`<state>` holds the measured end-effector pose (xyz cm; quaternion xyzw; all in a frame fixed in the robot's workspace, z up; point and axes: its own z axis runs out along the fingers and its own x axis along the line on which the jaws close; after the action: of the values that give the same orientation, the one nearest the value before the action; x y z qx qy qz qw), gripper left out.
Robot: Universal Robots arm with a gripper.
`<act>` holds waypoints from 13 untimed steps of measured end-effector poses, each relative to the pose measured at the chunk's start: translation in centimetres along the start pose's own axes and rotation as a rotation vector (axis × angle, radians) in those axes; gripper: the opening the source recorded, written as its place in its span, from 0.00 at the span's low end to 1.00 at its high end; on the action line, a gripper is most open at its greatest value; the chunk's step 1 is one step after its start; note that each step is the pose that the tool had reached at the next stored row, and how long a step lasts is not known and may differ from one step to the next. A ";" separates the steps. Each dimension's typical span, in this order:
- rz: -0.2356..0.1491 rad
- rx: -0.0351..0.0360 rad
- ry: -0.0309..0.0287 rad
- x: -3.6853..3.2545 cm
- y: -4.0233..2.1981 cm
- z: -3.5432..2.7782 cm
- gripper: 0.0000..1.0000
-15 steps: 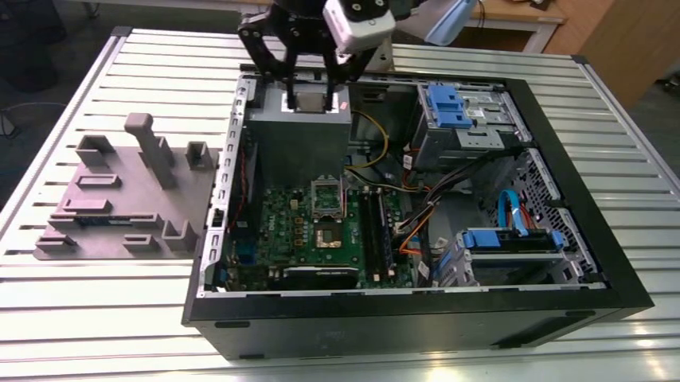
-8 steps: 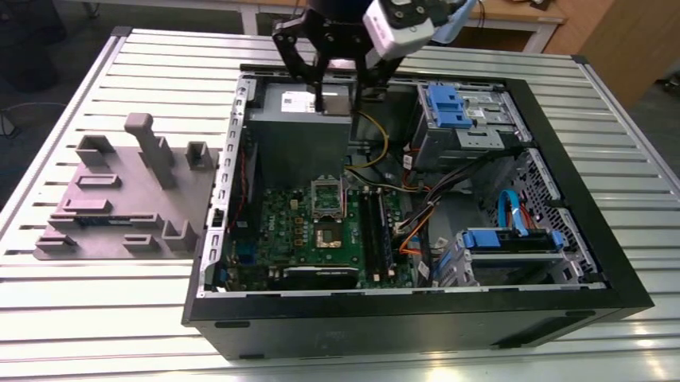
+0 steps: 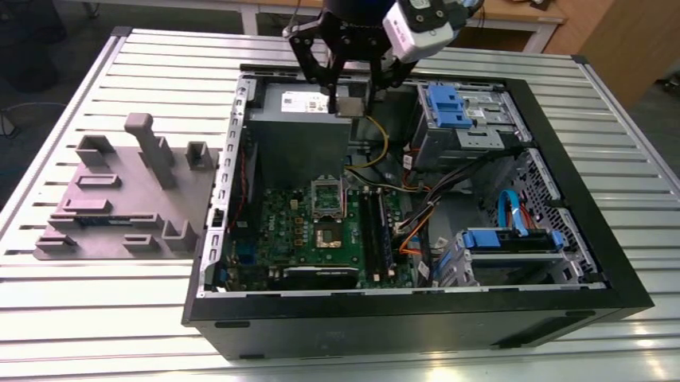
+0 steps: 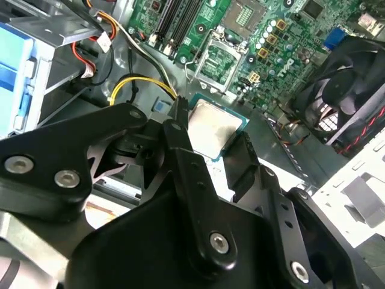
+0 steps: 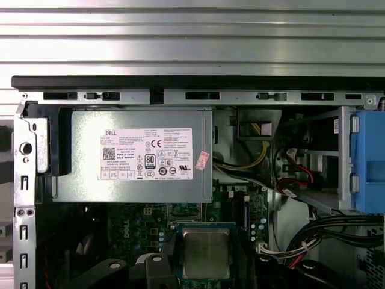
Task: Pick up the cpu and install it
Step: 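Place the cpu into insertion slot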
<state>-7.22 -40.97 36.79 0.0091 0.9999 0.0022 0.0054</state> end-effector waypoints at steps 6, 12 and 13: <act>0.000 0.0001 0.0000 -0.04 -0.01 0.00 0.47; 0.000 0.0000 0.0000 -0.05 -0.34 0.09 0.47; 0.000 0.0000 0.0000 -0.06 -0.46 0.14 0.47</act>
<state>-7.17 -41.43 36.64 0.0091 0.9999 0.0022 0.0054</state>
